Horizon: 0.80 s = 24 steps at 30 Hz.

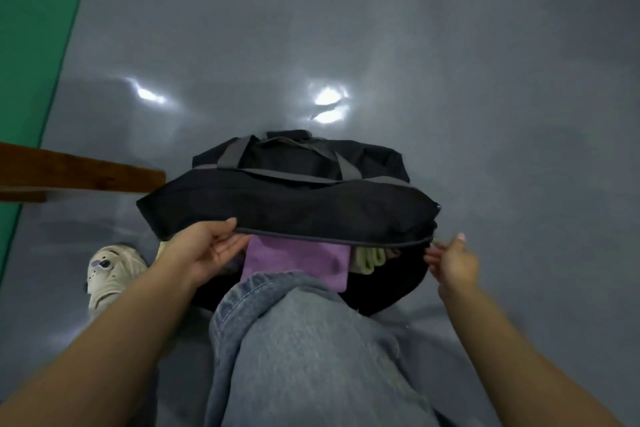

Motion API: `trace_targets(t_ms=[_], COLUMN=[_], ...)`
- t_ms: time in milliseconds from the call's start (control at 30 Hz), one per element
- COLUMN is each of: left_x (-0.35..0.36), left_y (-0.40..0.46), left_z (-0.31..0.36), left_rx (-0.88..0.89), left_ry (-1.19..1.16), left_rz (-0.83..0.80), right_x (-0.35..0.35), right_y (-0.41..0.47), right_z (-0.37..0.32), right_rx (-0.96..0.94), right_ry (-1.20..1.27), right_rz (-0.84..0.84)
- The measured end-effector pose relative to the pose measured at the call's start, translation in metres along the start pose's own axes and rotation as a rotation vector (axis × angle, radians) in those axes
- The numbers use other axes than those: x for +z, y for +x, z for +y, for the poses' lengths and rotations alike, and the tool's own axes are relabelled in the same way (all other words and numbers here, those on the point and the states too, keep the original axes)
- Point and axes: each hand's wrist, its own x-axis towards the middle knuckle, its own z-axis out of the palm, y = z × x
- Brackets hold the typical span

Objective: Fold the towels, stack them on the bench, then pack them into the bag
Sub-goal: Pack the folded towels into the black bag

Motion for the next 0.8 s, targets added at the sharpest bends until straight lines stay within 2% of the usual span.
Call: trace_targets(t_ms=[67, 133, 233, 300, 367, 433, 500, 600, 667, 733, 800], left_x=[-0.002, -0.003, -0.002, 0.005, 0.020, 0.047, 0.081, 0.137, 0.171, 0.194, 0.206], left_y=[0.008, 0.013, 0.020, 0.017, 0.005, -0.011, -0.020, -0.020, -0.017, -0.015, -0.012], left_z=[0.000, 0.000, -0.002, -0.004, -0.006, -0.009, -0.015, -0.034, -0.052, -0.068, -0.073], left_rx=[0.007, -0.003, -0.003, 0.019, 0.013, 0.010, 0.175, 0.616, 0.783, 0.893, 1.016], left_ry=[0.039, 0.105, 0.325, 0.583, 0.883, 1.146, 1.283, 1.406, 1.559, 1.660, 1.646], left_rz=[0.035, 0.051, 0.089, 0.126, 0.072, -0.096, -0.319, -0.602, -0.739, -0.770, -0.713], right_x=[-0.004, -0.004, -0.005, -0.010, -0.016, -0.023, -0.028, -0.025, -0.018, -0.012, -0.010], right_y=[0.026, 0.043, 0.052, 0.060, 0.061, 0.062, 0.051, 0.016, -0.013, -0.034, -0.044], right_z=[0.010, 0.014, 0.009, 0.006, 0.003, -0.007, -0.024, -0.052, -0.069, -0.082, -0.097], right_rx=[-0.061, -0.144, -0.153, -0.086, -0.046, -0.085, -0.195, -0.403, -0.460, -0.444, -0.378], right_ry=[-0.157, -0.283, -0.384, -0.324, -0.343, -0.597, -0.777, -0.582, -0.432, -0.297, -0.136], right_rz=[-0.025, -0.221, -0.348, -0.337, -0.245, -0.176, -0.177, -0.266, -0.353, -0.419, -0.474])
